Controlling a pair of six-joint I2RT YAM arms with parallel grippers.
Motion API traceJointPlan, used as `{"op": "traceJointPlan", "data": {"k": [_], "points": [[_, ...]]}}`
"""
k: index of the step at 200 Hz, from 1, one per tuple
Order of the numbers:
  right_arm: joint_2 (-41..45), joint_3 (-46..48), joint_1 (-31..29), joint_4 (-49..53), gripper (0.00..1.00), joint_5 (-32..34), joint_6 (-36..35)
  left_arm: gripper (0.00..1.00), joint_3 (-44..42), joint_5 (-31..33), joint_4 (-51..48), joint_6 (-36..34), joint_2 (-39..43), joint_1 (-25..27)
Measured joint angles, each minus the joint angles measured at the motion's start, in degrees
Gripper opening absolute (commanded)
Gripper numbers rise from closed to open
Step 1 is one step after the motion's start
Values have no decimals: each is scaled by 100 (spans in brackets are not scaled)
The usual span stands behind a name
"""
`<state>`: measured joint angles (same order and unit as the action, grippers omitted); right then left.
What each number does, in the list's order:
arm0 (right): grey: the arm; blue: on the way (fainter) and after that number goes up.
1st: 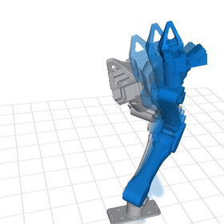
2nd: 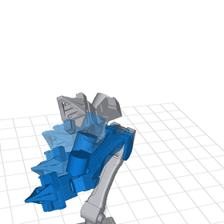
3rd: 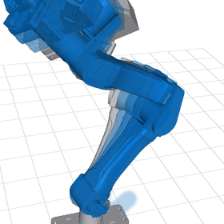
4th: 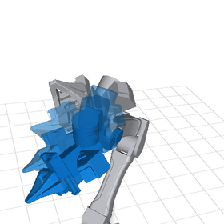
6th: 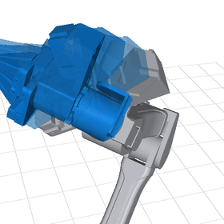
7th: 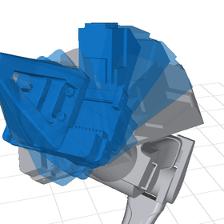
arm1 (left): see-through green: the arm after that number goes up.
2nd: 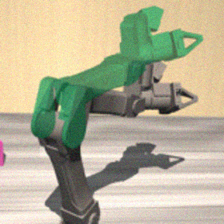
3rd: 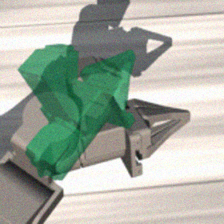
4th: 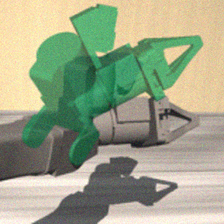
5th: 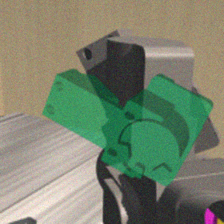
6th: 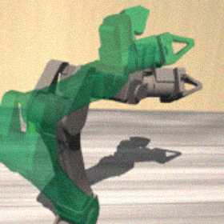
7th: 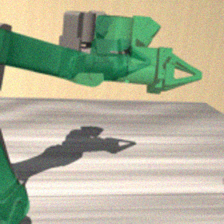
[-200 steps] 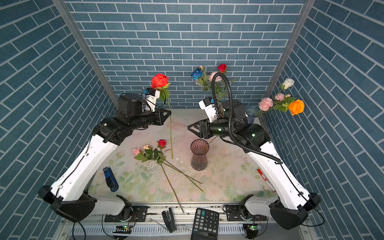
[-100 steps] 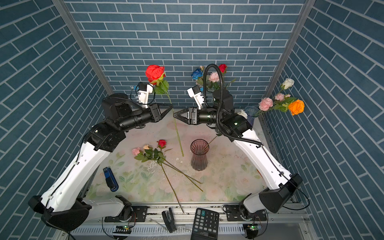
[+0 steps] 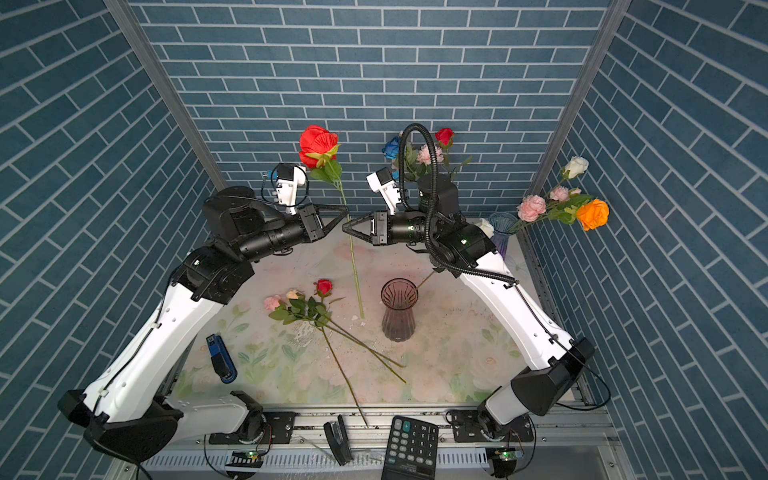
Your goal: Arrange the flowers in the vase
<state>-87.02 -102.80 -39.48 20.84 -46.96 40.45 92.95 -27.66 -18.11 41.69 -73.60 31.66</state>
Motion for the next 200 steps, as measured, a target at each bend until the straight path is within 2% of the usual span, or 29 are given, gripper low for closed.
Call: {"op": "traceJointPlan", "data": {"k": [8, 14, 23, 33, 59, 73, 99, 139, 200], "points": [[-13, -103, 0, 155, 0, 55, -76, 37, 0, -28, -11, -28, 0, 4], [-28, -212, -2, 297, 0, 133, -190, 45, 0, -48, -42, -55, 0, 4], [-50, -424, -2, 584, 0, 328, -380, 52, 4, -50, -105, -76, 2, 2], [-50, -629, -4, 892, 0, 601, -621, 54, 7, -35, -223, -144, 13, -17], [251, -610, -33, 1311, 0, 1827, -1458, 55, -48, 52, -487, -254, 142, -184], [741, 118, -35, 1032, 0, 2428, -1923, 54, -219, 85, -501, -243, 304, -299], [1572, 1665, -35, 98, 0, 3095, -2640, 51, -566, 81, -476, -157, 520, -398], [1613, 2398, -37, -741, 0, 3552, -3152, 48, -807, 37, -446, -35, 481, -400], [1781, 3464, -42, -1445, 0, 3755, -3036, 47, -807, -11, -350, 15, 442, -400]]}}
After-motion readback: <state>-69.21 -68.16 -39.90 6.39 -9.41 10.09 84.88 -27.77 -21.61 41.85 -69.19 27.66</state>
